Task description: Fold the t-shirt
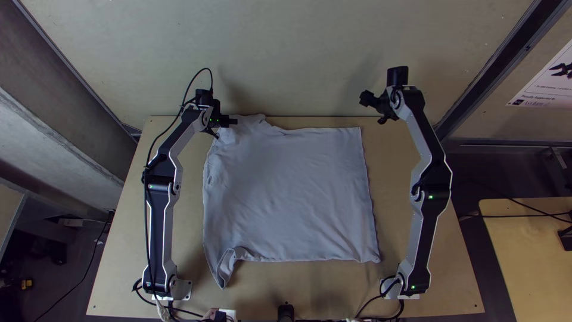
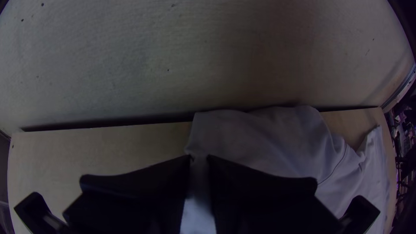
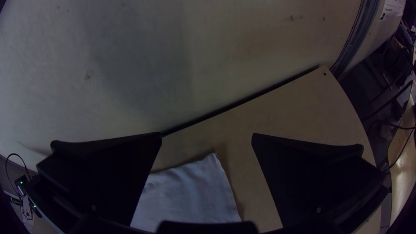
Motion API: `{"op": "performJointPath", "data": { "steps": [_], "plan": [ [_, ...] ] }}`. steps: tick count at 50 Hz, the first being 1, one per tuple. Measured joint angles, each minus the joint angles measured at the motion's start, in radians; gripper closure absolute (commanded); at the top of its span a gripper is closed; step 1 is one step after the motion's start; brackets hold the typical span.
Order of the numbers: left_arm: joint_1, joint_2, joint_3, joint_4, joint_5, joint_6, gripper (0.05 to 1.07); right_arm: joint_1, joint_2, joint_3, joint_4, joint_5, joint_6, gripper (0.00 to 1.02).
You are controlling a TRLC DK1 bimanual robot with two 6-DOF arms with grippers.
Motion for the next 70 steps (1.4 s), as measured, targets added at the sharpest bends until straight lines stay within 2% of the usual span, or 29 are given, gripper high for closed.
{"op": "performJointPath", "data": {
  "steps": [4, 13, 16, 34, 39, 43, 47, 52, 57, 70],
  "plan": [
    [0.0, 0.0, 0.0, 0.0, 0.0, -0.007, 1.05, 0.0, 0.021, 0.01, -0.008, 0.0, 0.0, 0.2],
    [-0.005, 0.0, 0.0, -0.004, 0.0, -0.015, 1.05, 0.004, 0.075, 0.018, -0.014, 0.0, 0.003, 0.21],
    [-0.006, 0.0, 0.0, -0.008, 0.0, -0.018, 1.05, 0.006, 0.092, 0.018, -0.014, 0.0, 0.003, 0.25],
    [-0.008, -0.006, 0.0, -0.027, 0.0, -0.021, 1.05, 0.043, 0.185, 0.026, -0.018, 0.0, 0.004, 0.25],
    [-0.008, -0.008, 0.0, -0.035, 0.0, -0.021, 1.05, 0.044, 0.206, 0.031, -0.017, 0.0, 0.004, 0.5],
    [-0.008, -0.008, 0.0, -0.046, 0.0, -0.022, 1.05, 0.044, 0.219, 0.032, -0.018, 0.0, 0.004, 0.53],
    [-0.008, -0.008, 0.0, -0.053, 0.0, -0.022, 1.05, 0.044, 0.229, 0.032, -0.018, 0.0, 0.004, 0.71],
    [-0.008, -0.008, 0.0, -0.053, 0.0, -0.022, 1.05, 0.044, 0.236, 0.032, -0.018, 0.001, 0.003, 0.83],
    [-0.008, -0.01, 0.0, -0.054, 0.0, -0.027, 1.05, 0.044, 0.238, 0.032, -0.017, 0.001, -0.002, 1.0],
    [-0.007, -0.046, 0.0, -0.074, 0.0, -0.04, 1.05, 0.044, 0.238, 0.032, -0.005, 0.001, -0.013, 1.0]
  ]
}}
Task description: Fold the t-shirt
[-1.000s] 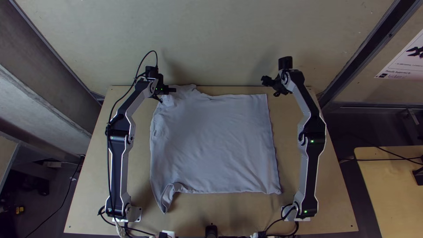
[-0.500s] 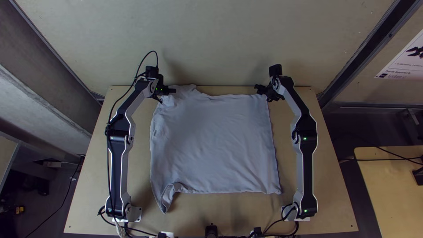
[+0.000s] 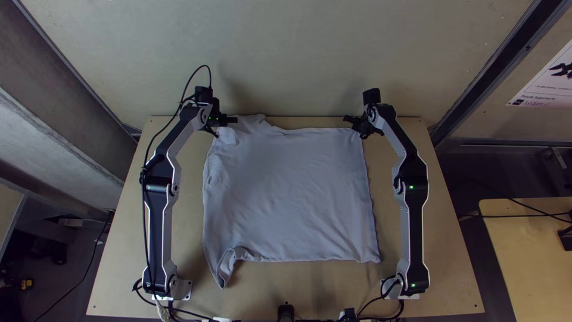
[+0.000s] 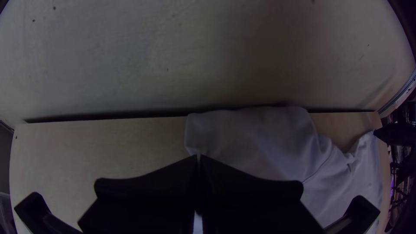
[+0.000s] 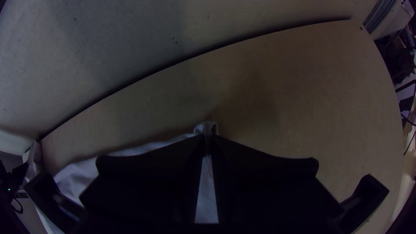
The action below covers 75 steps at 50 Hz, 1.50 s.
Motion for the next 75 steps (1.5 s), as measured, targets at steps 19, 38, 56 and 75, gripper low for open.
{"op": "performJointPath", "data": {
  "steps": [19, 38, 56, 75],
  "plan": [
    [0.029, -0.101, -0.029, -0.036, 0.012, 0.0, 1.05, -0.002, -0.005, 0.0, -0.005, 0.026, -0.041, 1.0],
    [0.035, -0.19, -0.177, -0.042, 0.012, 0.0, 1.05, -0.017, -0.125, -0.017, -0.077, 0.029, -0.06, 1.0],
    [0.052, -0.399, -0.439, 0.037, 0.049, 0.001, 1.05, -0.016, -0.222, -0.148, -0.099, 0.046, -0.063, 1.0],
    [0.052, -0.587, -0.698, 0.077, 0.049, 0.001, 1.05, 0.013, -0.398, -0.377, -0.09, 0.09, -0.064, 1.0]
  ]
}}
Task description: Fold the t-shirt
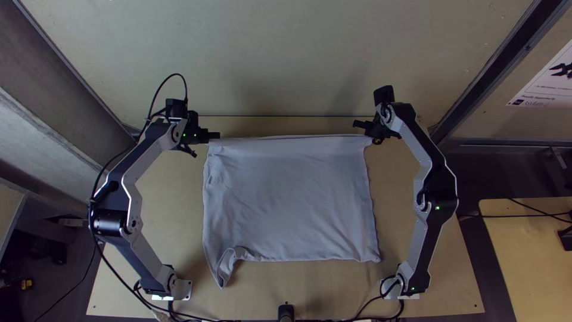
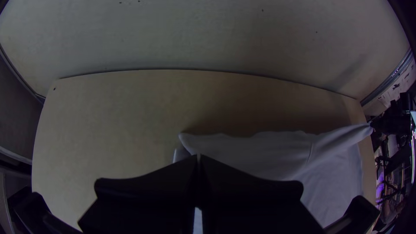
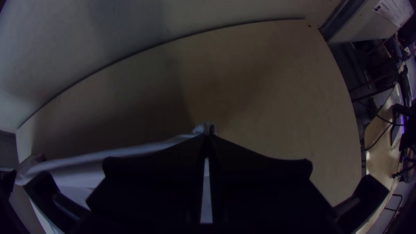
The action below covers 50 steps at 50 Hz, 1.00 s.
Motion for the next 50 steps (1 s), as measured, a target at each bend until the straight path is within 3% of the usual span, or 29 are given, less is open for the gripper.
{"op": "performJointPath", "data": {
  "steps": [22, 50],
  "plan": [
    [0.017, -0.227, -0.286, 0.022, 0.004, 0.019, 1.05, 0.039, -0.193, -0.329, 0.086, 0.026, 0.001, 1.0],
    [-0.059, -0.346, -0.608, 0.14, 0.003, -0.004, 1.05, 0.036, -0.221, -0.618, 0.244, 0.053, 0.001, 1.0]
  ]
}}
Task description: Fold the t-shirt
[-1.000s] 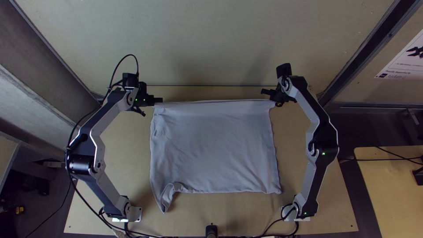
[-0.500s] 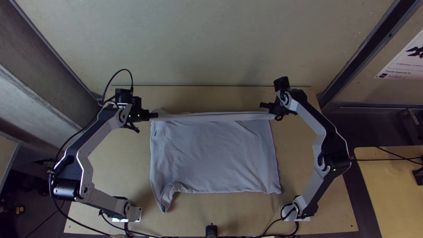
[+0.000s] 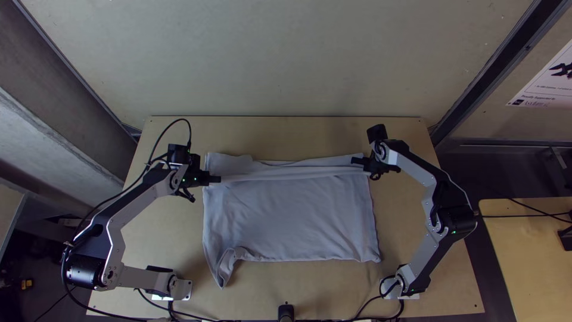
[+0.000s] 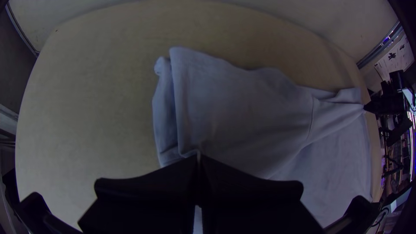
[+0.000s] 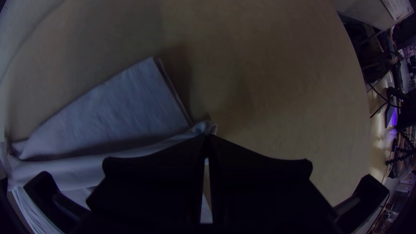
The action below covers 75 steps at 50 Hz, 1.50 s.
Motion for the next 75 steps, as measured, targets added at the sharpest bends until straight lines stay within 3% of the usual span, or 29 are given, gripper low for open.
{"op": "performJointPath", "data": {
  "steps": [2, 4, 5, 7, 10, 14, 19, 21, 27, 38, 55, 65, 75],
  "plan": [
    [-0.004, 0.0, -0.018, 0.019, 0.0, -0.001, 1.04, 0.0, 0.0, -0.008, 0.009, 0.003, 0.0, 1.0],
    [-0.007, 0.0, -0.037, 0.034, 0.0, -0.004, 0.95, -0.001, 0.0, -0.01, 0.012, 0.004, 0.0, 1.0],
    [-0.007, 0.0, -0.044, 0.036, 0.0, -0.005, 0.86, -0.002, 0.0, -0.01, 0.012, 0.006, -0.001, 1.0],
    [-0.007, 0.003, -0.053, 0.04, 0.0, -0.013, 0.57, -0.002, 0.0, -0.01, 0.013, 0.006, -0.003, 0.96],
    [-0.006, 0.006, -0.058, 0.041, 0.0, -0.021, 0.29, -0.003, 0.0, -0.01, 0.012, 0.006, -0.017, 0.76],
    [-0.002, 0.005, -0.059, 0.037, 0.0, -0.023, 0.11, -0.003, -0.005, -0.013, 0.01, 0.009, -0.035, 0.46],
    [0.009, -0.013, -0.059, 0.021, 0.005, -0.023, 0.1, -0.012, -0.06, -0.062, -0.005, 0.018, -0.056, 0.18],
    [0.016, -0.032, -0.059, 0.005, 0.015, -0.027, 0.1, -0.019, -0.097, -0.087, -0.014, 0.018, -0.061, 0.12],
    [0.028, -0.126, -0.059, -0.047, 0.062, -0.031, 0.1, -0.044, -0.226, -0.142, -0.021, 0.019, -0.076, 0.1],
    [0.024, -0.275, -0.055, -0.274, 0.083, -0.031, 0.1, -0.057, -0.433, -0.154, -0.05, 0.025, -0.086, 0.09],
    [-0.069, -0.486, -0.123, -0.541, 0.07, -0.026, 0.1, -0.062, -0.551, -0.14, -0.184, 0.016, -0.06, 0.05],
    [-0.166, -0.554, -0.163, -0.71, 0.033, -0.039, 0.1, -0.103, -0.543, -0.139, -0.23, -0.063, -0.061, 0.05],
    [-0.277, -0.56, -0.218, -0.776, 0.026, -0.132, 0.1, -0.136, -0.513, -0.138, -0.249, -0.111, -0.06, 0.05]
  ]
}}
